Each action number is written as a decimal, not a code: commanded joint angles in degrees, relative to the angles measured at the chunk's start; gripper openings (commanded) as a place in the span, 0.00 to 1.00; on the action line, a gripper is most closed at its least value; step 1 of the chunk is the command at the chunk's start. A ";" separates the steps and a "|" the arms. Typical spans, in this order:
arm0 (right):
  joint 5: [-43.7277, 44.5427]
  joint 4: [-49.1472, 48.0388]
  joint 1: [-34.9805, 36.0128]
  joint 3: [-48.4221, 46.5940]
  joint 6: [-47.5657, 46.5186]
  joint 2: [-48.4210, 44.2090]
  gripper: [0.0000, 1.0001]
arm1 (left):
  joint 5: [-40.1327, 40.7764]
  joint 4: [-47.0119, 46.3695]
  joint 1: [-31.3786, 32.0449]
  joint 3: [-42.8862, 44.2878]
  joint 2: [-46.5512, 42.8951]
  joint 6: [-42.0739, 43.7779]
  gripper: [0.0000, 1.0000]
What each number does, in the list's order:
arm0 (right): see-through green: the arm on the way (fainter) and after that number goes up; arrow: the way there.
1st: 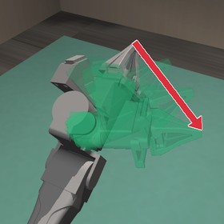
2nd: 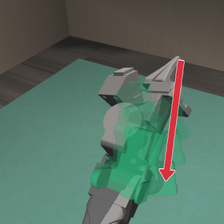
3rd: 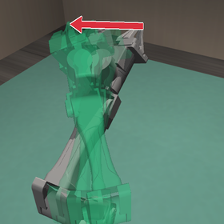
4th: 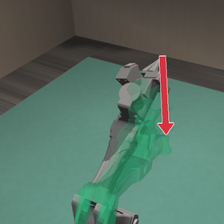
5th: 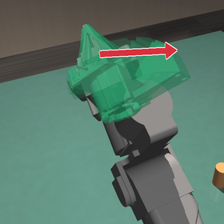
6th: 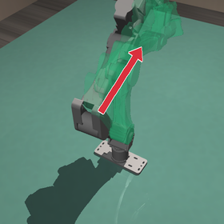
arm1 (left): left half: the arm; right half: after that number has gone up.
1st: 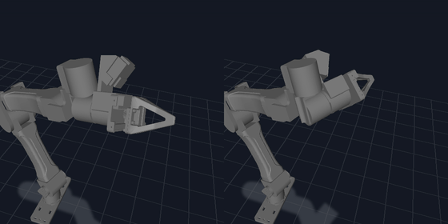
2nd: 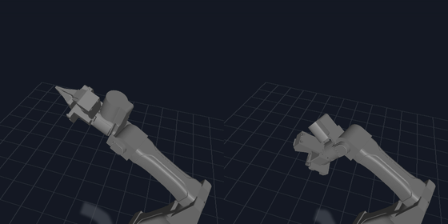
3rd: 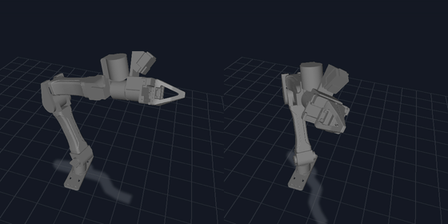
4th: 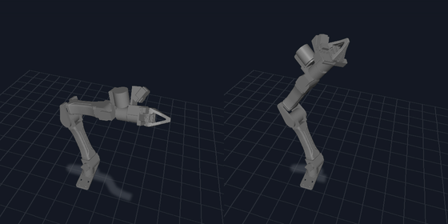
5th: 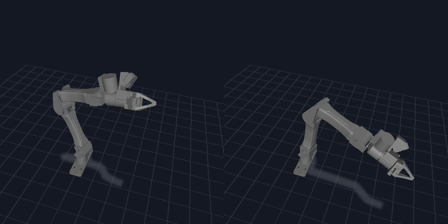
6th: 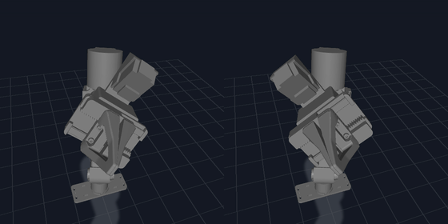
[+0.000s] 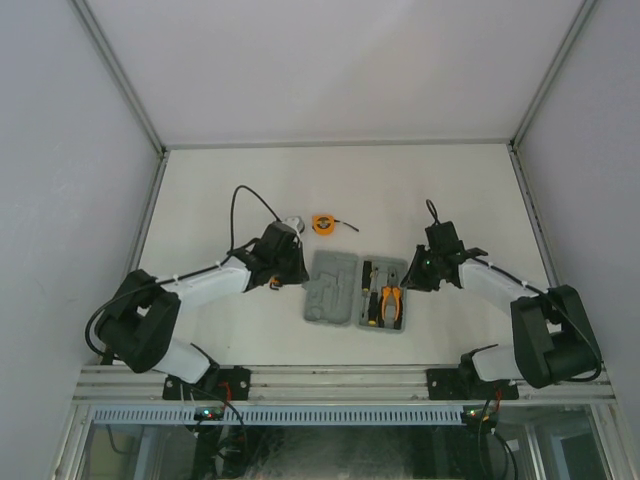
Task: Sort the tools into containers
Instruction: Adjust the screwdriver in the storage box, then pick up the wrench from the center of the board.
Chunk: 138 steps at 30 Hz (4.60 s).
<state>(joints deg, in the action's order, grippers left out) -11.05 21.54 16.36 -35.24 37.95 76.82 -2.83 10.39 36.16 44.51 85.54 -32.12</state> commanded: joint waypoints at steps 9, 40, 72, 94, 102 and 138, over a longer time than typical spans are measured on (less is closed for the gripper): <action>6.94 -0.19 -2.65 -5.14 -5.25 -1.14 0.33 | 0.28 0.20 3.83 -5.88 -7.38 -5.22 0.28; 15.29 11.69 26.66 -11.76 -2.31 -0.53 0.21 | 8.77 9.95 -6.87 -3.82 -17.59 -3.91 0.43; 17.05 14.39 19.15 -9.63 -1.33 -11.15 0.22 | 12.41 12.64 -11.55 -5.77 -15.33 -3.79 0.46; 14.36 11.59 17.90 -7.03 -0.92 -13.70 0.22 | 9.90 12.49 -11.64 -3.47 -10.50 -1.23 0.48; 17.59 11.28 17.86 -6.23 -0.97 -19.11 0.29 | 10.81 13.90 -11.64 -1.74 -8.97 -0.01 0.51; 15.30 9.86 16.77 -1.67 -1.25 -24.83 0.43 | 12.43 15.59 -6.54 3.82 1.40 3.03 0.58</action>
<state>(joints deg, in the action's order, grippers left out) 4.84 34.04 33.39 -36.99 36.64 51.88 7.38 26.13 29.52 45.87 85.84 -30.26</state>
